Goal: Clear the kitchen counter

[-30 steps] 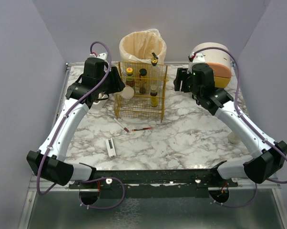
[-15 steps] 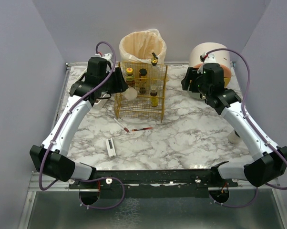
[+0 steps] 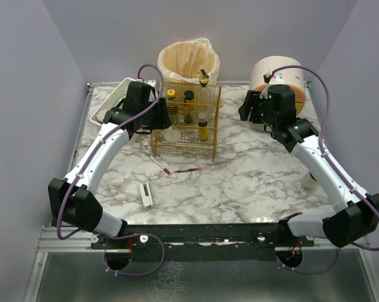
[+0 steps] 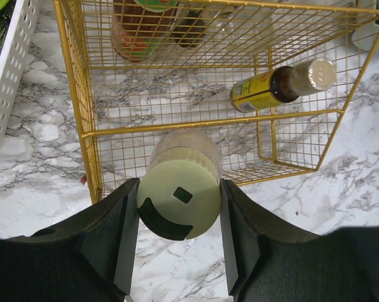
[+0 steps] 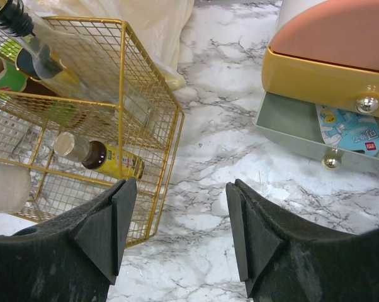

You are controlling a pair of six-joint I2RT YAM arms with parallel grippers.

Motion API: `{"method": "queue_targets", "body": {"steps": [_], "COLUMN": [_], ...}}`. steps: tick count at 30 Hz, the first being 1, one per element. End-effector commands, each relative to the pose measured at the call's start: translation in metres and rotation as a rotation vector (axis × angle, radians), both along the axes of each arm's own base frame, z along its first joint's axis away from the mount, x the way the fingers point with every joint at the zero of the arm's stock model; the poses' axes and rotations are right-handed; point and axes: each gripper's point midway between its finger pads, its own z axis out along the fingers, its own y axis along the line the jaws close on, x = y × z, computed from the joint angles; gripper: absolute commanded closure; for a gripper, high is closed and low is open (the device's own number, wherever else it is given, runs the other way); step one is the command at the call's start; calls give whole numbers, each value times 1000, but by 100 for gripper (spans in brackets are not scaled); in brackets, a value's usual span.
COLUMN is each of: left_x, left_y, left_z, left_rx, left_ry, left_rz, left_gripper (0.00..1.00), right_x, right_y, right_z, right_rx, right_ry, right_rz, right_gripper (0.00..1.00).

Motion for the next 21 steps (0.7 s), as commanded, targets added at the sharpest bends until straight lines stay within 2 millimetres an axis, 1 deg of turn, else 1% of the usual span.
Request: {"method": "queue_targets", "body": {"steps": [1,7,9,10,13,17,21], "left_x": [12,16,18,20,24,24,22], "left_y": [5,13,12,16,17,12,0], "left_z": [-13,-30,-35,-38,-49,-62,-74], "left_rx": [72,133,143,165,196,217,223], "left_ry": [-22,-5,-2,-4,8,24,44], "left_rz": [9,28,21,37,37,24,0], "left_gripper": [100,100,100,100,100,100,100], "right_x": [-6,-6,-6,-6,-7,-11,-14], "right_y": [-3,-6,-8,-8,-13,-21,-33], "right_z": [3,2,-1,-2,-6,-12,-20], "right_rx": [1,-18,-29,-33,-48,-69,-91], "right_ry": [-2,-1,6,11,19,28,37], "right_rz": [8,0,-3,-6,-22,-52,-113], "right_gripper": [34,34,34,34,34,33,32]}}
